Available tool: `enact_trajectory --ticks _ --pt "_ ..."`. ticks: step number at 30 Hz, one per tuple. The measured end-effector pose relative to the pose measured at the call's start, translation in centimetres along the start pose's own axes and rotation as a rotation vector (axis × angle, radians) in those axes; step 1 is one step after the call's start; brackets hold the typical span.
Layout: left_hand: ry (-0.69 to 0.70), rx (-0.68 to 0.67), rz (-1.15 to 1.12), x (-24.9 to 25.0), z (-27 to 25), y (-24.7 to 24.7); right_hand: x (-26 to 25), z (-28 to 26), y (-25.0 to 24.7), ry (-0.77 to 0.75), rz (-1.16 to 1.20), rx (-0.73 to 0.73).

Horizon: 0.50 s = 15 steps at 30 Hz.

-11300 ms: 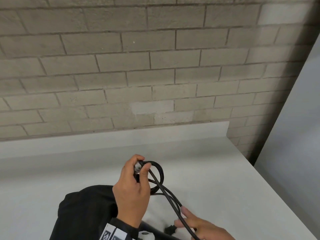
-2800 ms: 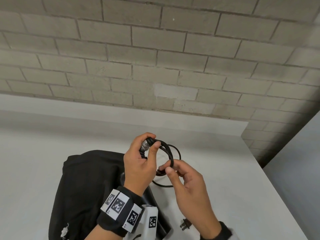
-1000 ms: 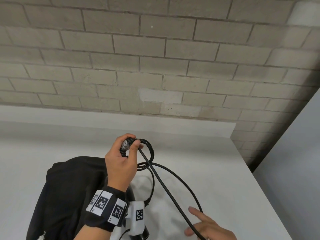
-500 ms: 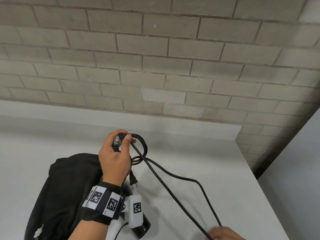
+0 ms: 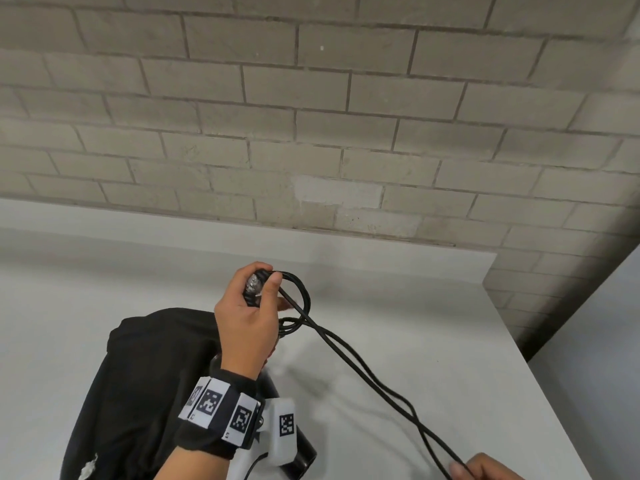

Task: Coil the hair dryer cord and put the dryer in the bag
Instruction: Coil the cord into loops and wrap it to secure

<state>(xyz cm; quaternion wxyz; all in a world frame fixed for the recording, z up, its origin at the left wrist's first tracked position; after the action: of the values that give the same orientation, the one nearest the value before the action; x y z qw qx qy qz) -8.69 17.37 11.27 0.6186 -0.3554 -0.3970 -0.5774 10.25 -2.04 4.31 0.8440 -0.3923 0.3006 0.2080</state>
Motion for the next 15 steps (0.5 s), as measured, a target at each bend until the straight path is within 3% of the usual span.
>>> enact_trajectory --ticks 1,2,4,7,9,10,13,15 --pt "-0.009 -0.011 0.004 0.0 0.0 0.1 2.4 0.7 -2.8 0.203 0.046 0.014" --pt "-0.014 -0.022 0.007 0.0 0.0 0.2 5.6 -0.8 -5.6 0.253 0.022 0.253" --pt "-0.011 -0.042 0.017 0.0 -0.2 0.5 6.3 -3.4 -6.1 0.326 0.276 0.318" --pt "0.000 -0.068 0.027 0.2 -0.5 0.7 6.8 -4.8 -5.7 0.479 0.250 0.650" --pt "0.006 -0.072 0.031 0.4 -0.6 0.6 7.2 -4.2 -5.7 0.637 0.407 0.683" --pt "0.009 -0.073 0.034 0.5 -0.6 0.5 5.6 -3.0 -5.1 0.644 0.367 0.646" --pt "0.030 -0.070 0.052 0.4 -0.5 0.5 -3.4 -1.0 -0.7 0.194 0.196 0.308" --pt "0.042 -0.063 0.056 0.4 -0.4 0.5 -6.8 -0.5 4.1 -0.001 0.148 0.019"
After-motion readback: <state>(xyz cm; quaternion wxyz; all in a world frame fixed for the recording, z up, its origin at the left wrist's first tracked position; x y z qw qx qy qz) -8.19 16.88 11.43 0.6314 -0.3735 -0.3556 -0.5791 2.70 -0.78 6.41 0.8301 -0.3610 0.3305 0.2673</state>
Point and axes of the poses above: each hand's wrist, its own z-axis towards the middle knuckle, its own y-axis out of the palm, x = y × z, the point moved 7 cm from there along z, towards the middle knuckle, and after that the axes turned 8 degrees about z, right-handed, at the moved point
